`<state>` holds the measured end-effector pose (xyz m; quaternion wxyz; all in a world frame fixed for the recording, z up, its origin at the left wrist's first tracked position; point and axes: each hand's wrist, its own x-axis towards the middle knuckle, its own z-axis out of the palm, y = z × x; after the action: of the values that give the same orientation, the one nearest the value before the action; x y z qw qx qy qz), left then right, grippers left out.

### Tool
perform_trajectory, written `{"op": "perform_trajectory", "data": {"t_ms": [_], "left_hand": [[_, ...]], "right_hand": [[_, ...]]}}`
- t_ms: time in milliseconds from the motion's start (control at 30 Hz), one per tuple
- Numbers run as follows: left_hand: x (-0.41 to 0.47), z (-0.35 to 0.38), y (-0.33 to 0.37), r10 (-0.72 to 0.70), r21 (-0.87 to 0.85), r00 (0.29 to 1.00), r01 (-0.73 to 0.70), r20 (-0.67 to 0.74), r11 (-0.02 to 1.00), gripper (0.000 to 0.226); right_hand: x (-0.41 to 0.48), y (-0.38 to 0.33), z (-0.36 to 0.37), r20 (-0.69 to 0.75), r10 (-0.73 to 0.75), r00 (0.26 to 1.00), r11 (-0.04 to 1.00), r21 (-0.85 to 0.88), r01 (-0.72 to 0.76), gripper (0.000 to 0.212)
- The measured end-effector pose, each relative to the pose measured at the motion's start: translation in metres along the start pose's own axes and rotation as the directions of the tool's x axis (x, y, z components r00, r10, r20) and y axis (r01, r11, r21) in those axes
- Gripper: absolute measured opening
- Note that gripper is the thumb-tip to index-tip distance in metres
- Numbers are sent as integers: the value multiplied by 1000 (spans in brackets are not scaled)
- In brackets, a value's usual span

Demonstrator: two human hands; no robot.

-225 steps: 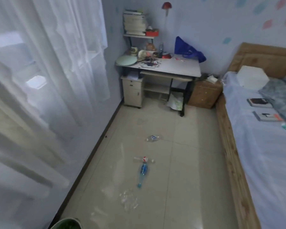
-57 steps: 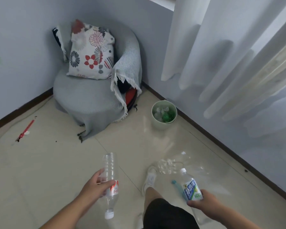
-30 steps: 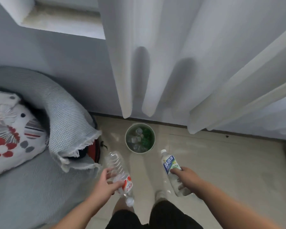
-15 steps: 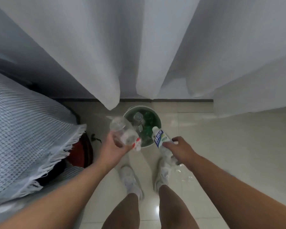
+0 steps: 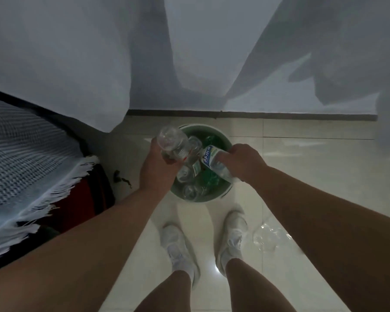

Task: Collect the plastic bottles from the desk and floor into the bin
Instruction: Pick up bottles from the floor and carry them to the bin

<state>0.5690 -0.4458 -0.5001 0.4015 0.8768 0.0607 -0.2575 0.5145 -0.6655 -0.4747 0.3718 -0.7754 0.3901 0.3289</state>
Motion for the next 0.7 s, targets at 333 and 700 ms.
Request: {"op": "perform_trajectory", "data": {"t_ms": [333, 700], "left_hand": [[39, 15, -27, 214, 318, 967, -248, 138, 915, 65], [60, 19, -33, 149, 292, 923, -261, 353, 920, 81]], "right_hand": [[46, -23, 33, -142, -27, 990, 992, -126, 9, 45], [52, -16, 48, -164, -61, 985, 975, -219, 24, 44]]}}
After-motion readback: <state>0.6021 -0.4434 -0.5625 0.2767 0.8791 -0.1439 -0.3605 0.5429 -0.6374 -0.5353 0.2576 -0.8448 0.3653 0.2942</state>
